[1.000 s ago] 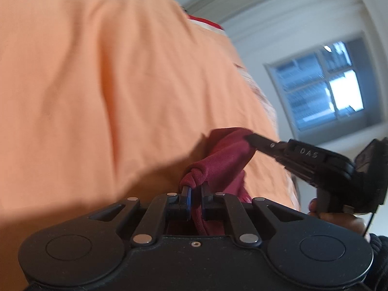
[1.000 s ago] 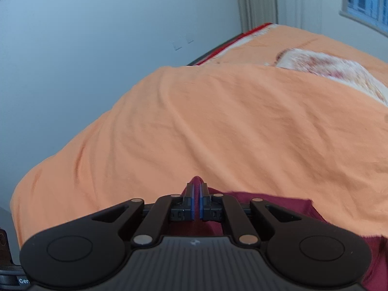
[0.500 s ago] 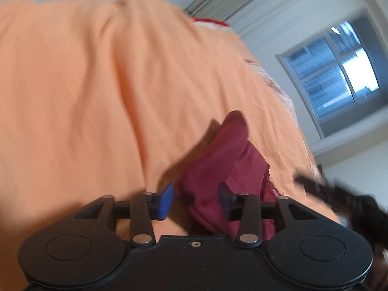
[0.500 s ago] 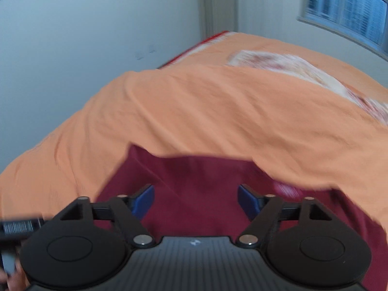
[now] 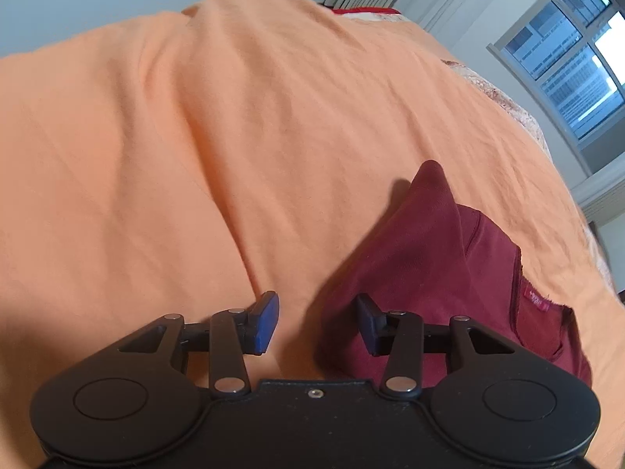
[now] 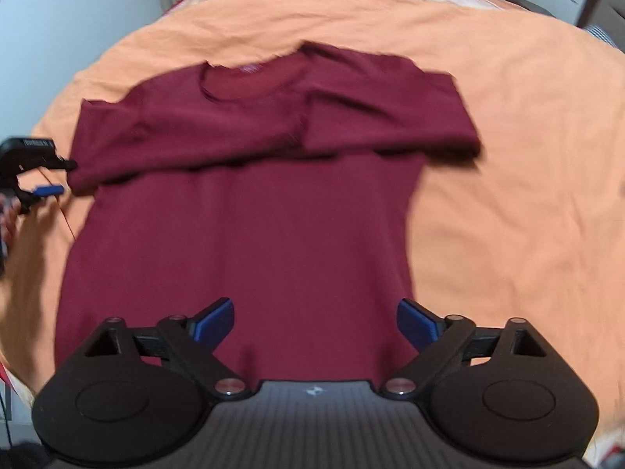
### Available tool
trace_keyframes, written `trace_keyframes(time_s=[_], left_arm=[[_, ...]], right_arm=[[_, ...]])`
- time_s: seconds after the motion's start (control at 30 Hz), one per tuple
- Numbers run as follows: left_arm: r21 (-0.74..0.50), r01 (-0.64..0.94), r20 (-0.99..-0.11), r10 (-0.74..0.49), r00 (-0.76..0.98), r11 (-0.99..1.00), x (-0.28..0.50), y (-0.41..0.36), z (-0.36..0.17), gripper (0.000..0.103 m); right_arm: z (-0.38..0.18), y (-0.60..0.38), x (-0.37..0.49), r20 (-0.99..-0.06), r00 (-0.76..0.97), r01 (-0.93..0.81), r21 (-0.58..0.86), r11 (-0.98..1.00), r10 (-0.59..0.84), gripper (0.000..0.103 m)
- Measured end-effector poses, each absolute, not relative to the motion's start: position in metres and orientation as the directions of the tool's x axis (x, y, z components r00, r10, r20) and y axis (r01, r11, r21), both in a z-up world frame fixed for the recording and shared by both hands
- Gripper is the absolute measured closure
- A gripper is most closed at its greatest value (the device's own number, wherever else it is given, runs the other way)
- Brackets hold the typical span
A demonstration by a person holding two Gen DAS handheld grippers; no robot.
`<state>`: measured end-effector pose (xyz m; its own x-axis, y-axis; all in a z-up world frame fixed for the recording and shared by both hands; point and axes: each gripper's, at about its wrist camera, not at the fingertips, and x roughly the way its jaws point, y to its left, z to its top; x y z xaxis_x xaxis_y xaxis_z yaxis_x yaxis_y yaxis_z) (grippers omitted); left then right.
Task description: Fold small clothes
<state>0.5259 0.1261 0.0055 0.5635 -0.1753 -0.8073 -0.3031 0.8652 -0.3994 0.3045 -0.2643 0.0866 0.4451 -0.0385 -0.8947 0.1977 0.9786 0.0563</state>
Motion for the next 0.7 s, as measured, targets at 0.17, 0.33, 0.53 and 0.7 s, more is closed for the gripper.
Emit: trace_keyframes(time_s=[0.17, 0.33, 0.53, 0.7], left_arm=[[-0.368, -0.258, -0.794, -0.158, 0.587, 0.893, 0.489, 0.121, 0.033, 0.027], [-0.312, -0.166, -0.774, -0.149, 0.615, 0.936, 0.425, 0.108, 0.057, 0.003], [-0.18, -0.056, -0.777, -0.107, 0.62, 0.982, 0.347, 0.073, 0.07, 0.001], [-0.089, 0.015, -0.789, -0.08, 0.609, 0.996, 0.289, 0.049, 0.07, 0.001]], right_arm=[[0.077, -0.264, 0.264, -0.9, 0.433, 0.165, 0.025, 0.986, -0.05, 0.001], [0.065, -0.258, 0.234, -0.897, 0.438, 0.04, -0.041, 0.998, -0.054, 0.0], [0.056, -0.253, 0.204, -0.882, 0.47, -0.105, -0.105, 0.989, -0.044, 0.0], [0.052, -0.254, 0.181, -0.865, 0.501, -0.194, -0.149, 0.97, -0.033, 0.0]])
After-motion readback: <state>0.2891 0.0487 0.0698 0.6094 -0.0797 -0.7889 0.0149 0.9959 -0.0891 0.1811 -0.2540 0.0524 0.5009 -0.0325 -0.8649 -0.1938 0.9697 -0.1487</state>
